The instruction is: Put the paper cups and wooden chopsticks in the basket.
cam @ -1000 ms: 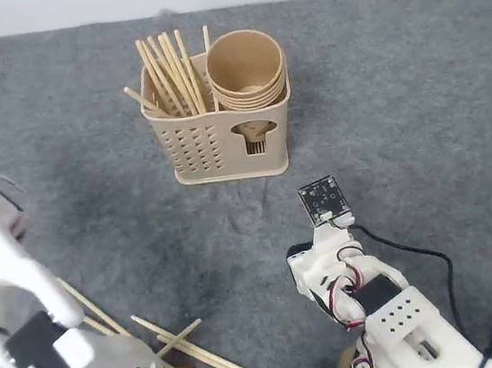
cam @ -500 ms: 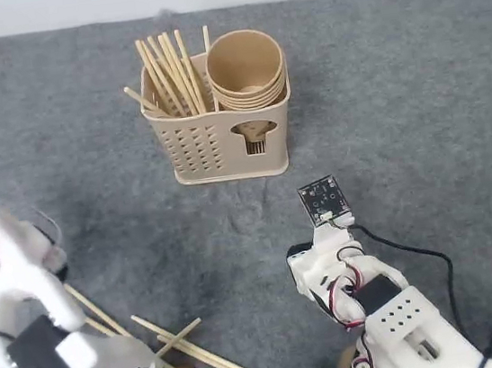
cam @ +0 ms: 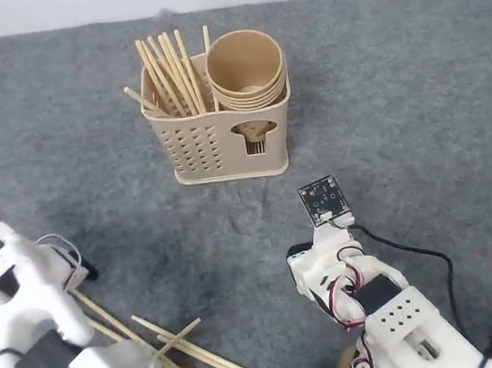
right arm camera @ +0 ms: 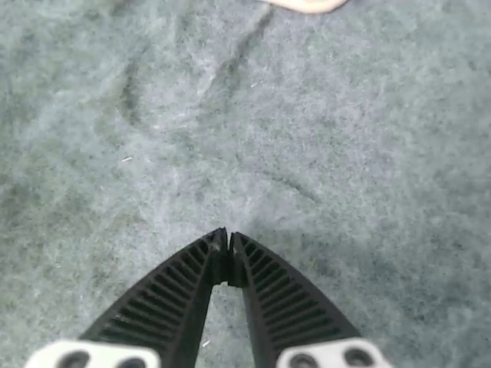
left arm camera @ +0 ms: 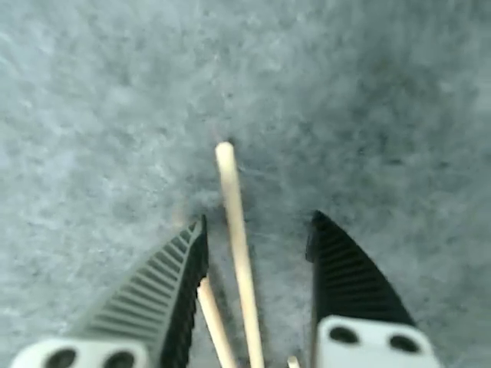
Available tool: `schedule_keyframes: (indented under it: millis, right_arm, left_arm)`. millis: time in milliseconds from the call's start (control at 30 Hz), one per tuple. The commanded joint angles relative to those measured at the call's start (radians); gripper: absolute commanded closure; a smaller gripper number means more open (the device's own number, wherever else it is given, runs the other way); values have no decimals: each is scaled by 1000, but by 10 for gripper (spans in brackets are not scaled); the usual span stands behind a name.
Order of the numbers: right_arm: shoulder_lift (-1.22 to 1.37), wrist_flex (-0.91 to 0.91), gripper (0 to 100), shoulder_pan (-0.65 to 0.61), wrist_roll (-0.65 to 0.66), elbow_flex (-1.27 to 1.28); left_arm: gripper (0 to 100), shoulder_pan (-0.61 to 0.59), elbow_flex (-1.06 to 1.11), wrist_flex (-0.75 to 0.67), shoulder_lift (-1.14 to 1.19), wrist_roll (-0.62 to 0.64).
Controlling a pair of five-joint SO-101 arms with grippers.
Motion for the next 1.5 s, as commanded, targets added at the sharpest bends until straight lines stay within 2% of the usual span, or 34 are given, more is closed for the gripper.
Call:
schedule_keyframes:
  millis: [0, 167, 300, 533, 767, 900, 1033, 1133, 1300, 1367, 1467]
  right_arm:
    - [-27, 1, 991, 12, -3, -15]
    - [-27, 1, 991, 13, -3, -15]
    - [-27, 1, 991, 13, -3, -15]
    - [-27, -1, 991, 15, -3, -15]
    - [-27, -1, 991, 15, -3, -17]
    - [-27, -1, 991, 15, -3, -17]
    - [-27, -1, 991, 15, -3, -17]
    - [-27, -1, 991, 15, -3, -17]
    - [-27, 5, 991, 15, -3, -15]
    - [-27, 5, 991, 15, -3, -15]
    - [-27, 7, 991, 15, -3, -15]
  left_arm:
    - [783, -8, -1, -15, 18, -9]
    - [815, -2, -7, -15, 40, -11]
    - [1000, 23, -53, -41, 17, -15]
    - [987, 68, -162, -44, -144, -25]
    - [987, 138, -177, -41, -451, -26]
    - [985, 140, -93, 72, -580, -25]
    - [983, 127, 25, 152, -597, -23]
    - [972, 107, 127, 161, -597, -17]
    - [840, 106, 223, 158, -597, 18]
    - [806, 106, 234, 121, -598, 18]
    - [817, 104, 263, 23, -597, 18]
